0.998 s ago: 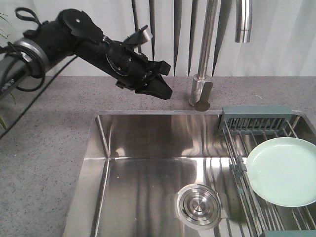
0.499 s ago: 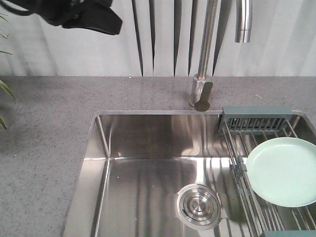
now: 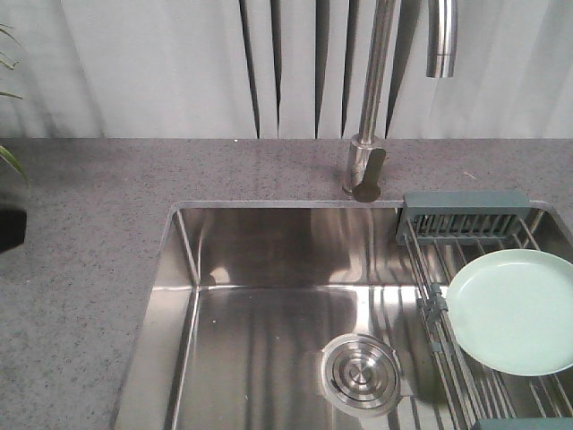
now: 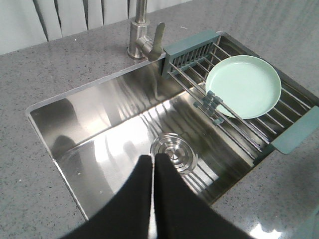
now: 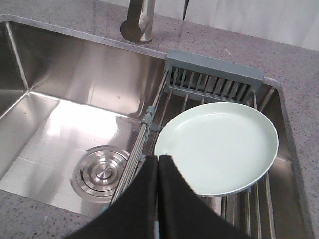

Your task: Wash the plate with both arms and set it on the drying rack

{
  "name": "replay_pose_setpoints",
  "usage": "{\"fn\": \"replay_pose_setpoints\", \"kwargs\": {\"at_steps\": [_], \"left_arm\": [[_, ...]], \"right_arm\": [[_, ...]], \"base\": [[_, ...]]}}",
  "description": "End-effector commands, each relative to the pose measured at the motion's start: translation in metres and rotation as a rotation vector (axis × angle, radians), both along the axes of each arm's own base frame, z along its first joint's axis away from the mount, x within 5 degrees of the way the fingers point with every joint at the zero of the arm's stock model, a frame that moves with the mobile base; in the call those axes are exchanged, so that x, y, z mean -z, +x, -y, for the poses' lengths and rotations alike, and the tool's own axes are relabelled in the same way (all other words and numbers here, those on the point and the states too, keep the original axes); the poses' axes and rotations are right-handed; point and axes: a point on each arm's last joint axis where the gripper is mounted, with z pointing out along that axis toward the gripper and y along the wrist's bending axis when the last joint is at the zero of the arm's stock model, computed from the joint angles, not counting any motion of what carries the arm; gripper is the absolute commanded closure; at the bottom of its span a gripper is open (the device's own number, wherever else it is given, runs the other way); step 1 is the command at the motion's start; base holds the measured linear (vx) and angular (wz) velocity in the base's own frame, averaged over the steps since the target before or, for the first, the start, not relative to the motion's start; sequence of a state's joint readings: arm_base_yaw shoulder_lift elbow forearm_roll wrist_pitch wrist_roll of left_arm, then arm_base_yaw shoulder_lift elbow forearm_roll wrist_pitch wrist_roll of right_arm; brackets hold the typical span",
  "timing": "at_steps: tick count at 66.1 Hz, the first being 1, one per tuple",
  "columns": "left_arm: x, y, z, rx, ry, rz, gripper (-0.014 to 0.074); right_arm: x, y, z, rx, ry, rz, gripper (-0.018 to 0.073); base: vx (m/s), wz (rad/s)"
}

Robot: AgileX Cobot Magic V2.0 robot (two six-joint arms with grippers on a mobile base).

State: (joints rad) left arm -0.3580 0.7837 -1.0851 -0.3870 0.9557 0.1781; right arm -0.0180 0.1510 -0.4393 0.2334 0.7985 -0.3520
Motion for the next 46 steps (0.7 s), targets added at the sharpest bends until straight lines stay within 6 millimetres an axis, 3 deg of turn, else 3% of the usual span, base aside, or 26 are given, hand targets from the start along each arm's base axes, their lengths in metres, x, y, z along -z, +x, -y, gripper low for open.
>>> {"fn": "replay_pose_setpoints", "kwargs": {"at_steps": [1,16,33,46], "left_arm": [[0.008,-0.004,-0.003,-0.031,-0.058,0.057,0.0602],[0.047,-0.009,-0.002,0.003,0.018,-0.106,0.0602],[0.049,-0.009,-0.003,0.013,0.047,-0.106,0.0602],[0.052,-0.003,-0.003,0.059,0.122,0.056,0.0602]], "right_arm": [[-0.013,0.003,0.001,0.01,0.003,0.08,0.0567],[-0.013,0.003,0.001,0.01,0.003,0.08,0.0567],[-0.013,0.003,0.001,0.01,0.003,0.08,0.0567],[-0.013,0.003,0.001,0.01,0.003,0.08,0.0567]], "base": [[0.0,0.0],[0.0,0.0],[0.0,0.0],[0.0,0.0]]}}
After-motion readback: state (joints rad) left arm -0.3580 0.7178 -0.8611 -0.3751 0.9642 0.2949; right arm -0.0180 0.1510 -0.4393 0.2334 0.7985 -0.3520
